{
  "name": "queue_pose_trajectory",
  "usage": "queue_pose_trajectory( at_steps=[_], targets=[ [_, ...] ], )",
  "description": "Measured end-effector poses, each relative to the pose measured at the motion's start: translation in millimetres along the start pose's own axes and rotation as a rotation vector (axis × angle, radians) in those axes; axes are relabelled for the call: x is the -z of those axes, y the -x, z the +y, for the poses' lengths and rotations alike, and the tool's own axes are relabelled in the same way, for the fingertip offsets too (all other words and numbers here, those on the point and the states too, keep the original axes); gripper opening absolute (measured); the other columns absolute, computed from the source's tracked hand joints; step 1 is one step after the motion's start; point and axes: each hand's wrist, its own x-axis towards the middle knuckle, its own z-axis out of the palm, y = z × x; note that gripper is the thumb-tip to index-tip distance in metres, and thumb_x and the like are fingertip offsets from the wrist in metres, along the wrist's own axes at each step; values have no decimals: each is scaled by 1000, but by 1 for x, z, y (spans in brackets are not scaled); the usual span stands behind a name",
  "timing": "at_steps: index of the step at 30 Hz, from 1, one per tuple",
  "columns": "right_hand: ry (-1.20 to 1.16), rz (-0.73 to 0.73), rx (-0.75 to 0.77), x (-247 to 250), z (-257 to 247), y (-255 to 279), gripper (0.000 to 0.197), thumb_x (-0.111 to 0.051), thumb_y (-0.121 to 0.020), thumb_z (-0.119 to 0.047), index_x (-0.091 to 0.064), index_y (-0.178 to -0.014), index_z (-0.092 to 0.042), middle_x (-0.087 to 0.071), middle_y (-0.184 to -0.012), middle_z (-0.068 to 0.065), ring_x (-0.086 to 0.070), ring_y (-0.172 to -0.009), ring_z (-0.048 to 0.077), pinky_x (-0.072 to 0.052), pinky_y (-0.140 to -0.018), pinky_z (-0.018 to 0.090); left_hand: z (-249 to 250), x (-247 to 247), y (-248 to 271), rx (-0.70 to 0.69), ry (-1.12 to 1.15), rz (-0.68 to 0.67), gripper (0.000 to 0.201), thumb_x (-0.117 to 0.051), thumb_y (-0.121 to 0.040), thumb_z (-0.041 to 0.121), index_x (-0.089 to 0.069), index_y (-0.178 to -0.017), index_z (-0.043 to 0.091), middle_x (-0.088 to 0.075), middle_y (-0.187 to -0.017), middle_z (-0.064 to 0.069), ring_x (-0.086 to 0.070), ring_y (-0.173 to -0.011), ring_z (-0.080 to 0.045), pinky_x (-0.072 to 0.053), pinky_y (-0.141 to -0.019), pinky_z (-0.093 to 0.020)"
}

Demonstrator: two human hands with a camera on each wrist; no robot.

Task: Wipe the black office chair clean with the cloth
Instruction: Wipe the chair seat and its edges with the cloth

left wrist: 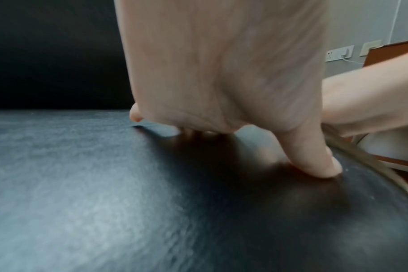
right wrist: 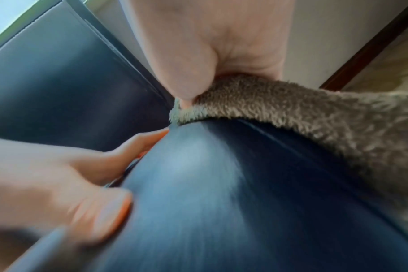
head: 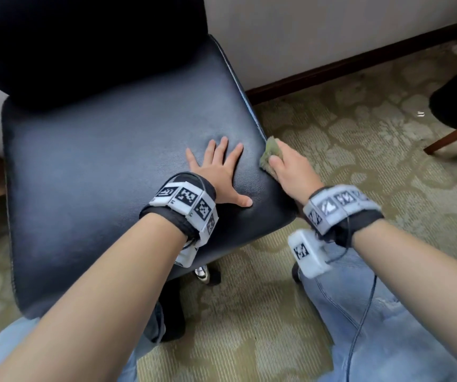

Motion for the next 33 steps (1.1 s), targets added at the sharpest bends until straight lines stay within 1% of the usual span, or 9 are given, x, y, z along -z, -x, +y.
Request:
queue_pose_trajectory(
  at_steps=[2, 5, 10, 16, 20, 24, 27, 30, 33],
  targets=[
    [37, -49, -22, 8, -13, -24, 43, -40, -98, -21, -37, -139, -11, -46, -137, 17, -42, -125, 32, -30, -96, 30, -1, 0, -1, -7, 19, -5, 118, -64, -69, 68, 16, -147, 31, 24, -155, -1, 21, -142, -23, 8, -108, -65],
    [70, -120, -54, 13, -20, -39, 49, -43, -98, -26, -30, -144, -17, -43, -142, 13, -39, -129, 30, -27, -101, 28, -4, -1, 0, -23, 31, -9, 118, -64, -69, 68, 17, -146, 31, 24, -155, -1, 21, -142, -23, 7, -108, -65],
    [-4, -146, -12, 7, -4, 0, 61, -52, -93, -18, -23, -147, -23, -23, -154, 1, -23, -140, 17, -14, -108, 19, -12, -7, 6, -81, -21, 10, 118, -62, -68, 71, 18, -146, 32, 22, -155, -1, 18, -143, -22, 3, -108, -64],
    [-37, -100, -5, -7, 13, 48, 61, -58, -90, -17, -31, -143, -27, -23, -153, 1, -25, -139, 15, -15, -106, 16, -22, -14, 15, -134, -72, 20, 118, -61, -67, 73, 17, -146, 32, 21, -155, -1, 16, -143, -22, 1, -109, -63],
    [-46, -61, 8, -16, 11, 62, 58, -54, -92, -14, -30, -144, -21, -20, -154, 5, -24, -140, 18, -11, -100, 10, -25, -19, 21, -152, -79, 31, 116, -58, -67, 75, 16, -146, 34, 20, -156, -1, 16, -143, -21, 3, -110, -61],
    [-88, 24, -3, -10, -3, 27, 53, -54, -92, -13, -36, -142, -14, -29, -151, 8, -30, -138, 18, -15, -103, 11, -22, -18, 20, -132, -79, 20, 115, -57, -68, 74, 16, -146, 34, 21, -155, 1, 17, -143, -20, 4, -110, -61],
    [-73, 14, -34, -3, -20, -14, 53, -51, -94, -18, -33, -144, -16, -39, -146, 9, -36, -134, 22, -21, -102, 18, -20, -17, 19, -119, -70, 16, 114, -59, -69, 72, 16, -146, 33, 21, -155, 0, 18, -143, -21, 5, -110, -62],
    [9, -75, -95, 6, -30, -49, 53, -49, -94, -28, -34, -143, -21, -47, -140, 10, -44, -126, 28, -31, -98, 25, -19, -16, 18, -113, -71, 13, 115, -60, -69, 71, 16, -146, 33, 21, -155, 0, 18, -143, -21, 5, -110, -62],
    [-10, -221, -151, 16, -29, -58, 50, -53, -91, -36, -42, -137, -20, -52, -133, 6, -49, -119, 22, -32, -88, 20, -18, -16, 17, -115, -67, 9, 116, -60, -68, 72, 16, -146, 33, 21, -155, 0, 18, -143, -21, 6, -109, -62]
  ],
)
